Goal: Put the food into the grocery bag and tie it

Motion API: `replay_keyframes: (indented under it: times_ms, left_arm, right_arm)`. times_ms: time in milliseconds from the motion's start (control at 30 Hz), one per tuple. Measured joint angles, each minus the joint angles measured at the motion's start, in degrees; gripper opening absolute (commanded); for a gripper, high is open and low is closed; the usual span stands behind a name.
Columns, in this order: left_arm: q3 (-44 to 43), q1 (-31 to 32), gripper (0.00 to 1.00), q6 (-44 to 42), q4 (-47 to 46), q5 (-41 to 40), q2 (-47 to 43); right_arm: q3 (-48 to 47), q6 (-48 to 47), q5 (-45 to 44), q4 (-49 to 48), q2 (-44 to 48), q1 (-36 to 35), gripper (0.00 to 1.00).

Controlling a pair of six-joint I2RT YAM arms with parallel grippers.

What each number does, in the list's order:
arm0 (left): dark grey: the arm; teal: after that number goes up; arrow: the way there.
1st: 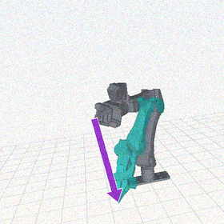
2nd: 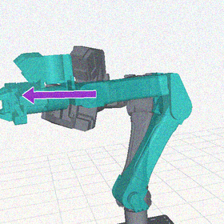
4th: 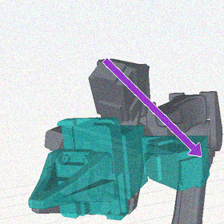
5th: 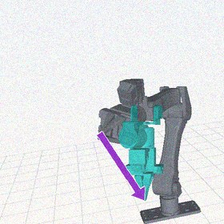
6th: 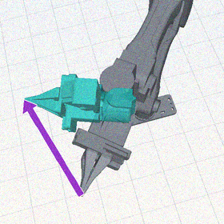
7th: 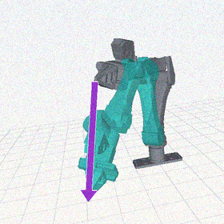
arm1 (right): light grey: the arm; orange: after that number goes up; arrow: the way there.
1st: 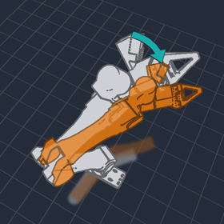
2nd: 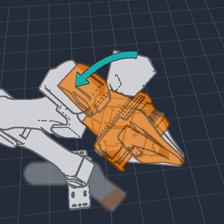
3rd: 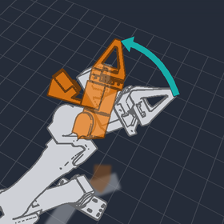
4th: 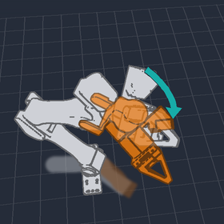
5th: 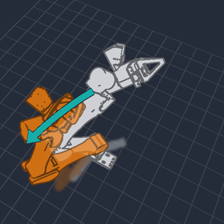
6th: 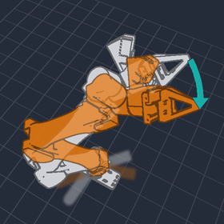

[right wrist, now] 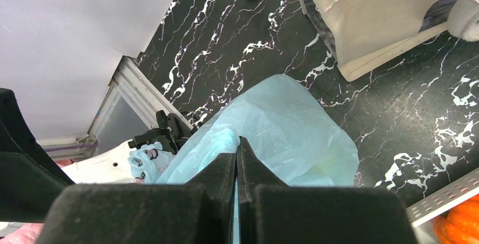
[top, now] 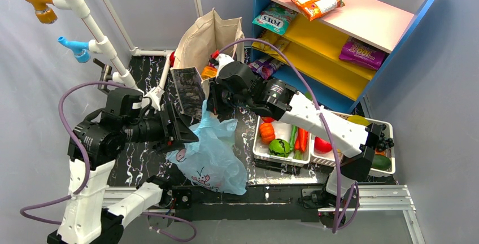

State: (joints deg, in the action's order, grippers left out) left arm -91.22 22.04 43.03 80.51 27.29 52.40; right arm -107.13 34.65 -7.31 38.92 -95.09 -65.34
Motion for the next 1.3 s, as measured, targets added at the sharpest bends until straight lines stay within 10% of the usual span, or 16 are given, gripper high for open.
replay_keyframes:
  times_ms: [633,967,1300]
  left_arm:
    - [6.3,0.0,0.19,1.1,-0.3,-0.7,2.5]
    - [8.4,0.0,0.42,1.3,-4.2,3.9,2.1]
    - [11.2,0.0,0.17,1.6,-5.6,7.0,1.5]
  right_arm:
    - [0.0,-0.5,0.0,0.0,-0.8,0.0,0.01]
    - [0.1,-0.5,0.0,-0.3,-0.8,0.0,0.01]
    - [0.1,-0.5,0.0,-0.6,-0.8,0.0,0.01]
